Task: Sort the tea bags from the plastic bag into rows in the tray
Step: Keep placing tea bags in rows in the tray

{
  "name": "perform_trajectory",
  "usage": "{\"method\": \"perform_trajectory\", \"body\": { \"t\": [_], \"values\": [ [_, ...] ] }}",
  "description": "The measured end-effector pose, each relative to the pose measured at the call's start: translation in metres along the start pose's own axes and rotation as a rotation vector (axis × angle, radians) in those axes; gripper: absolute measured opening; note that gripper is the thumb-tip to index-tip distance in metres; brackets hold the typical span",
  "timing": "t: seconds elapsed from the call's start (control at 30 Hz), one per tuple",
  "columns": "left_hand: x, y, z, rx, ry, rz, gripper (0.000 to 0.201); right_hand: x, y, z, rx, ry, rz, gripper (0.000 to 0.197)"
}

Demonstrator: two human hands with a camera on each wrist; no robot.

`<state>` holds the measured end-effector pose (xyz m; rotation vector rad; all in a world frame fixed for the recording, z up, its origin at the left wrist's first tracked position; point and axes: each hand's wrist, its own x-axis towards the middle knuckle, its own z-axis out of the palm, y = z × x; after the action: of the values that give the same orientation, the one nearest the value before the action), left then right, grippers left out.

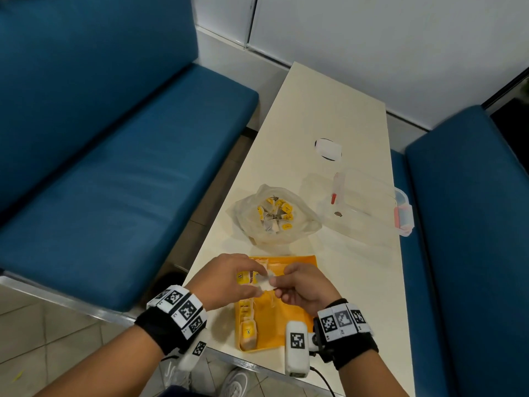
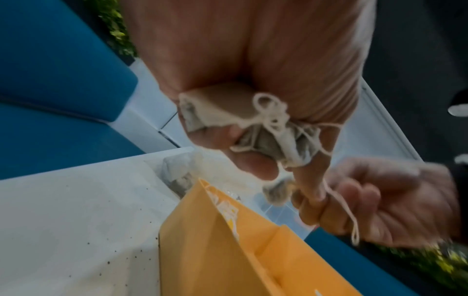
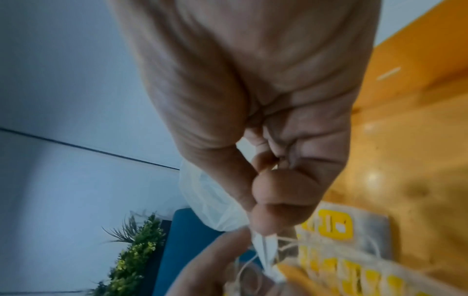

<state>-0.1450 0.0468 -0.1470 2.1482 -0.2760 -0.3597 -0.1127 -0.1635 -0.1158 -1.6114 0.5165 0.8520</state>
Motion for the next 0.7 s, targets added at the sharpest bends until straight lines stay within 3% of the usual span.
{"method": "perform_trajectory", "body": {
  "t": [0.1,0.17,0.23,0.4,0.5,0.7],
  "values": [
    [0.002,0.000,0.007,0.046,0.072,0.057,0.017,-0.004,-0.002,0.005,0.061,-0.034,-0.041,0.033],
    [0.002,0.000,0.007,-0.039,0.120,0.027,0.011,-0.006,0.000,0.007,0.053,-0.059,-0.124,0.025],
    [0.004,0.000,0.006,-0.156,0.139,-0.031,0.008,-0.005,0.004,0.005,-0.087,-0.012,-0.263,0.026],
    [0.006,0.000,0.008,-0.180,0.139,-0.049,0.015,-0.003,0.009,0.011,-0.325,0.107,-0.568,0.016],
    [0.006,0.001,0.009,-0.186,0.121,-0.068,0.016,0.001,0.012,0.011,-0.380,0.172,-0.578,0.014],
    [0.002,-0.023,0.007,-0.194,0.182,-0.223,0.025,0.019,0.024,-0.014,-0.488,0.123,-0.366,0.013]
  ]
}}
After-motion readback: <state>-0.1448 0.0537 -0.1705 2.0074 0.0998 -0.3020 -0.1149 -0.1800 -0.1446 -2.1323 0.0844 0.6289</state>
